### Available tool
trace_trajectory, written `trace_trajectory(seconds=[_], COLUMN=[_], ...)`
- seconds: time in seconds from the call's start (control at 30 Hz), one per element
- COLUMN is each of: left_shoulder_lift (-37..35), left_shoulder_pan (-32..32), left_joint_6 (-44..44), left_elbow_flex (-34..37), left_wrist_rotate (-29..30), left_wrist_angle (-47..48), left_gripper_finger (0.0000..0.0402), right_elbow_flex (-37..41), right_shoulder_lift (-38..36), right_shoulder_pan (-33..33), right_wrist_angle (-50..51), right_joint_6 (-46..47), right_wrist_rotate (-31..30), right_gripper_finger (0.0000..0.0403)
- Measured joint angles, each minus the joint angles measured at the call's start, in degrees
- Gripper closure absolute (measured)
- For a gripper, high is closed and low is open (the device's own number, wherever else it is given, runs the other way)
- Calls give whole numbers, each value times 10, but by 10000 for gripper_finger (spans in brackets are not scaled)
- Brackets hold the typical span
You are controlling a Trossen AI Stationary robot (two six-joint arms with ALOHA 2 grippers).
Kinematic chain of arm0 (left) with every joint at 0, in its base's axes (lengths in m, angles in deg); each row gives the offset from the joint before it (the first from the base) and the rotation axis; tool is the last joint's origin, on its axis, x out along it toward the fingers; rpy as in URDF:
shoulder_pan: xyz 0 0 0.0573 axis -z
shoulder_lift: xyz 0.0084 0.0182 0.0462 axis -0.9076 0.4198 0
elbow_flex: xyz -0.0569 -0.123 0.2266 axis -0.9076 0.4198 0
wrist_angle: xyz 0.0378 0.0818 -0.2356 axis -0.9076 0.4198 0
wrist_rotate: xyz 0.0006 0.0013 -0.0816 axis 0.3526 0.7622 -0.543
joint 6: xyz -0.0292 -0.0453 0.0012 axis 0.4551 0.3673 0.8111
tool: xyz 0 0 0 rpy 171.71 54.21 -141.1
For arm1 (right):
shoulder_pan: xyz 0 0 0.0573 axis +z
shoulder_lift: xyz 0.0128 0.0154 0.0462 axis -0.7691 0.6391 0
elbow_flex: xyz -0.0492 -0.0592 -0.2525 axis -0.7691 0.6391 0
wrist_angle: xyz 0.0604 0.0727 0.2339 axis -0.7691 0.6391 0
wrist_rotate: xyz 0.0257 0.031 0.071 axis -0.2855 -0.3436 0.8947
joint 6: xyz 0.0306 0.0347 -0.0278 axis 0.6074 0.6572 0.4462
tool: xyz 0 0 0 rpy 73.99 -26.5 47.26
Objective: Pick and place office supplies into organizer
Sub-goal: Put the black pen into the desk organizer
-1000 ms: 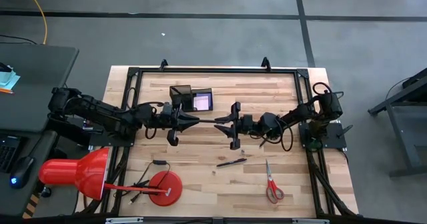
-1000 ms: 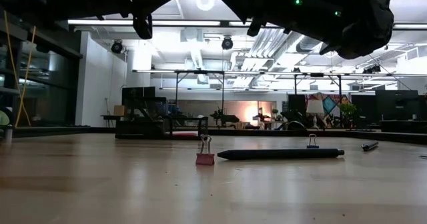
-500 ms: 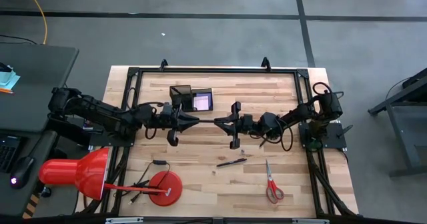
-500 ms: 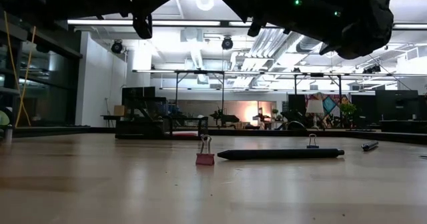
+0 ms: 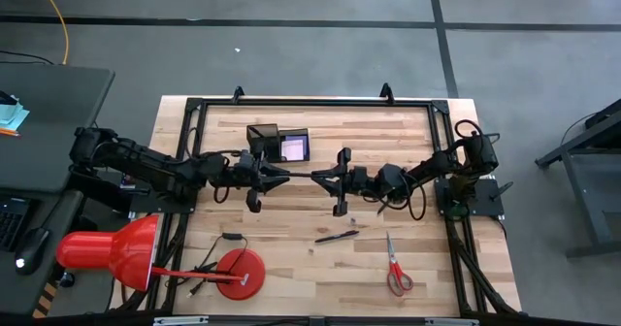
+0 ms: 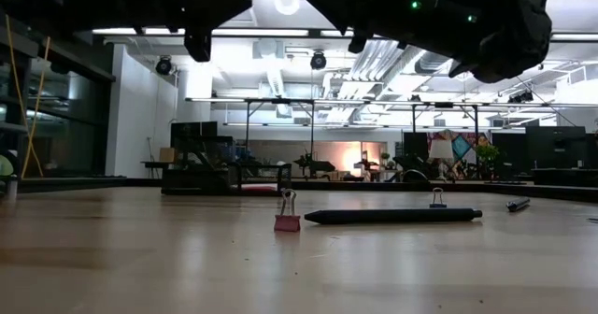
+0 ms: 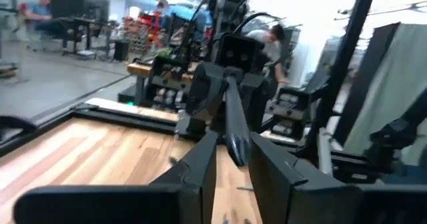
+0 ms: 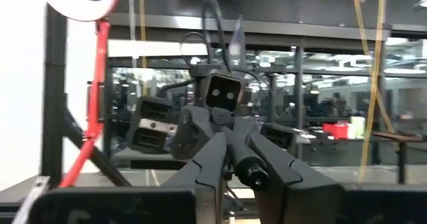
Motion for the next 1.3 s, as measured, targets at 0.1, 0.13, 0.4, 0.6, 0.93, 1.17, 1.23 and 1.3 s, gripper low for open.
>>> trace_trajectory(seconds=[0.1, 0.13, 0.4, 0.6, 0.93, 1.17, 1.23, 1.3], left_shoulder_lift=[-3, -5, -12, -16, -146, -308, -348, -384], left_shoulder_pan=[0, 0, 0, 0, -1, -40, -59, -79], left_joint_6=[0, 0, 0, 13, 4, 20, 22, 36], left_elbow_flex=[0, 0, 0, 14, 90, 146, 145, 145], left_wrist_rotate=[37, 51, 158, 134, 87, 61, 31, 1], left_wrist_angle=[23, 30, 116, 97, 86, 161, 216, 259], left_gripper_finger=[310, 300, 165, 83, 21, 15, 18, 19], right_elbow_flex=[0, 0, 0, 0, -92, -259, -314, -367], right_shoulder_lift=[0, 0, 0, 0, -13, -13, -13, -13], right_shoulder_pan=[0, 0, 0, -11, -53, -85, -94, -105], right_wrist_angle=[9, 13, 21, 39, 243, 518, 613, 709], right_joint_6=[-5, -4, -22, 9, 65, 58, 58, 58], right_wrist_rotate=[-22, -27, -69, -74, -45, -17, -10, 2], right_gripper_finger=[355, 356, 369, 357, 361, 364, 370, 372])
